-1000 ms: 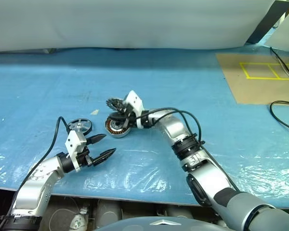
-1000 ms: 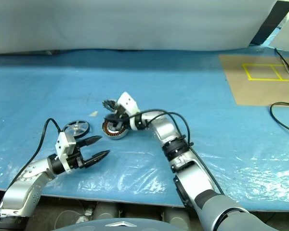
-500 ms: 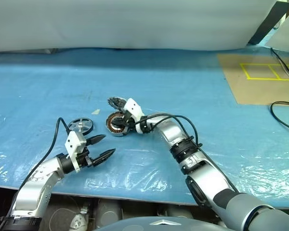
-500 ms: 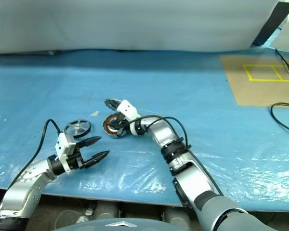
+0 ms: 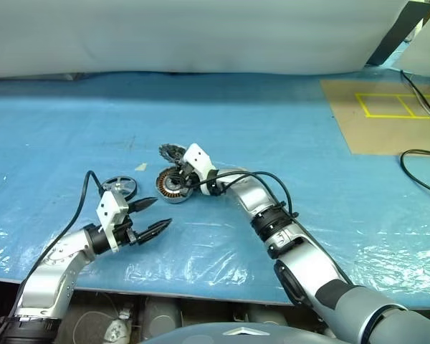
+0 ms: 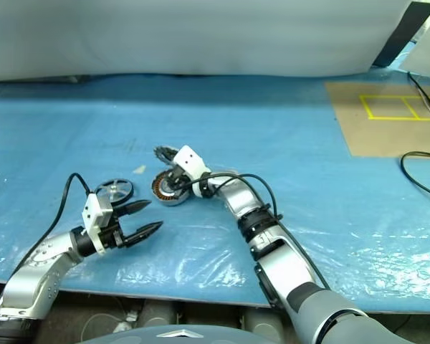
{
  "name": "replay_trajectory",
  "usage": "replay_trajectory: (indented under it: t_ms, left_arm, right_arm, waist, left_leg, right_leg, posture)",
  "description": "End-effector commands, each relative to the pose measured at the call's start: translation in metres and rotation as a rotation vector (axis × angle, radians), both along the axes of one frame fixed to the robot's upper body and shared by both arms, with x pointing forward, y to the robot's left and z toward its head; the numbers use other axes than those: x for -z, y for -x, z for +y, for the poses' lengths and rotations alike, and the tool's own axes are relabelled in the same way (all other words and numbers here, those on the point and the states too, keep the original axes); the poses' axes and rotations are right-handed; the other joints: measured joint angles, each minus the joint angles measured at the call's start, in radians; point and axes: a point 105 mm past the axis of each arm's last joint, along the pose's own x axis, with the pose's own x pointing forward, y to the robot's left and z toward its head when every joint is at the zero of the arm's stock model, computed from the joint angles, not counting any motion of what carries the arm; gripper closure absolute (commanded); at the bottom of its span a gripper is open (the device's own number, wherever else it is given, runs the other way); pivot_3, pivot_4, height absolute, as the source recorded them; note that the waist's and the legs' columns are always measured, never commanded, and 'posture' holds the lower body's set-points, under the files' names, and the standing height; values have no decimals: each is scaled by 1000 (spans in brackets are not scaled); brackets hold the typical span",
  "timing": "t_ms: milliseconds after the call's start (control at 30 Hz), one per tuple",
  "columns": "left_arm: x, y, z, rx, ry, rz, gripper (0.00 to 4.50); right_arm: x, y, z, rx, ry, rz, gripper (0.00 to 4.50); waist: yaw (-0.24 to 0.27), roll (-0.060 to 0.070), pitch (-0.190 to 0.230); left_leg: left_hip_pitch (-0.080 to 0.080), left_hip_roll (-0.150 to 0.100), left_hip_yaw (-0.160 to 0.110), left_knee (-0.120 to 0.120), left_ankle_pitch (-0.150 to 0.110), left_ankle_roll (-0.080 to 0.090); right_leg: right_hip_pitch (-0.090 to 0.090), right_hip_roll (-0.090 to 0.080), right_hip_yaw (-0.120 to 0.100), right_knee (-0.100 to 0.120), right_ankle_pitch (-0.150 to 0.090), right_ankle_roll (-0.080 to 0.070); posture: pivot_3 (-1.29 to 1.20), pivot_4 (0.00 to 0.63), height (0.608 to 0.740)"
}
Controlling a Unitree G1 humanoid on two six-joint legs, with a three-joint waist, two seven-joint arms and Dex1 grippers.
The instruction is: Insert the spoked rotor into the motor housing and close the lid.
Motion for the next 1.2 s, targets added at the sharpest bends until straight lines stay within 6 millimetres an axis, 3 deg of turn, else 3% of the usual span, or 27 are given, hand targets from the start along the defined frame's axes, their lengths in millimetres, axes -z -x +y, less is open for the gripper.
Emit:
replay_trajectory:
  t_ms: [33, 367, 433, 600, 733, 867, 1100, 1200]
  left_arm:
    - [-7, -1, 3, -4, 4, -33, 697]
    - [-16, -7, 8, -43, 41, -65, 697]
    - [-16, -8, 9, -51, 43, -64, 697]
    - [-15, -9, 12, -55, 30, -66, 697]
    - [-15, -10, 15, -69, 19, -75, 697]
    - [-14, -11, 18, -80, 16, -74, 697]
    - [-13, -13, 20, -85, 15, -71, 697]
    - [-13, -13, 20, -82, 15, -69, 697]
  right_arm:
    - [-18, 4, 5, -44, -83, 17, 4467]
    - [-54, 18, 14, -139, -235, 56, 4467]
    - [-47, 15, 14, -122, -187, 40, 4467]
    - [2, 10, 6, -77, 34, 10, 4467]
    - [17, 8, 2, -57, 74, 26, 4467]
    - [15, 10, 2, -69, 61, 27, 4467]
    - [-24, 14, 13, -108, -149, 53, 4467]
    - [-20, 15, 14, -125, -96, 22, 4467]
  waist:
    - [2, 0, 0]
    - [2, 0, 0]
    - [2, 0, 0]
    - [0, 0, 0]
    - [0, 0, 0]
    - [0, 0, 0]
    - [1, 0, 0]
    - [1, 0, 0]
  left_leg:
    - [0, 0, 0, 0, 0, 0]
    - [-1, 0, 0, -1, 0, 0]
    - [-1, 0, 0, -1, 0, 0]
    - [-1, 0, 0, -1, 0, 0]
    - [0, 0, 0, -1, 0, 0]
    - [2, 0, 0, 0, 0, 0]
    - [0, 0, 0, 0, 0, 0]
    - [-1, 0, 0, 0, 0, 0]
  right_leg:
    - [0, 0, 0, 0, 0, 0]
    - [-1, 1, -1, 0, 2, 4]
    - [-1, 1, -1, 0, 2, 4]
    - [-1, 0, 0, 0, 2, 4]
    - [0, 1, 0, 0, 1, 3]
    - [1, 0, 0, 0, 0, 0]
    - [0, 0, 0, 0, 0, 0]
    - [-1, 0, 0, 0, 2, 4]
  posture:
    - [0, 150, 740]
    - [0, 150, 740]
    - [0, 150, 740]
    - [0, 150, 740]
    - [0, 150, 740]
    - [0, 150, 740]
    - [0, 150, 740]
    - [0, 150, 740]
